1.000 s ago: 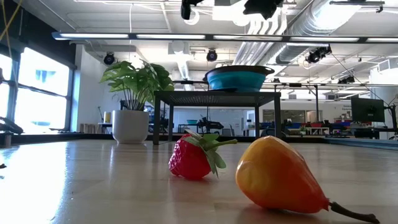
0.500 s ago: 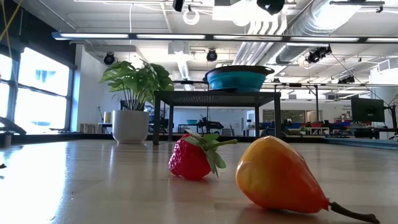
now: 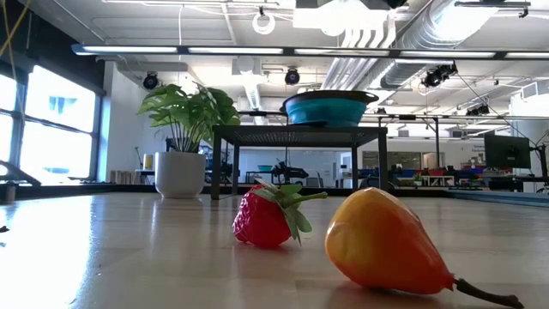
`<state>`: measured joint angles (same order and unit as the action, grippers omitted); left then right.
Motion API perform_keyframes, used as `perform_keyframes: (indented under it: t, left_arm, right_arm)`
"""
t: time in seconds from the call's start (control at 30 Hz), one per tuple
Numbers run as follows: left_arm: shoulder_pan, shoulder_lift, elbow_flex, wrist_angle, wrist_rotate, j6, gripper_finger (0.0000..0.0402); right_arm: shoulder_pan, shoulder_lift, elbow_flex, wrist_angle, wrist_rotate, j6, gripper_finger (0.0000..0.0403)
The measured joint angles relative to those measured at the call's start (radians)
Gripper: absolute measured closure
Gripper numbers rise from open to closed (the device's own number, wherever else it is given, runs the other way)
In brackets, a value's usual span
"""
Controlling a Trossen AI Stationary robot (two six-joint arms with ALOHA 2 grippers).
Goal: Pick & Place Fruit
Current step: Put the yellow pear in the blue bowl on the shelf
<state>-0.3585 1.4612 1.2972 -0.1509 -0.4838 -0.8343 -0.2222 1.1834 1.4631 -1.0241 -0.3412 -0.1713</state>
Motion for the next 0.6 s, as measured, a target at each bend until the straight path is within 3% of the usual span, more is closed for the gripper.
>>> perform_keyframes:
  t: [0.13,0.6]
  left_arm:
    - [-0.058,0.0,0.0,-0.08,-0.045,-0.171,0.04]
    - [-0.229,0.027,-0.001,-0.545,-0.033,-0.962,0.0401]
  right_arm:
    - [0.0,-0.001,0.0,-0.003,0.001,-0.015,0.04]
    - [-0.022,0.0,0.0,-0.02,-0.002,-0.096,0.0399]
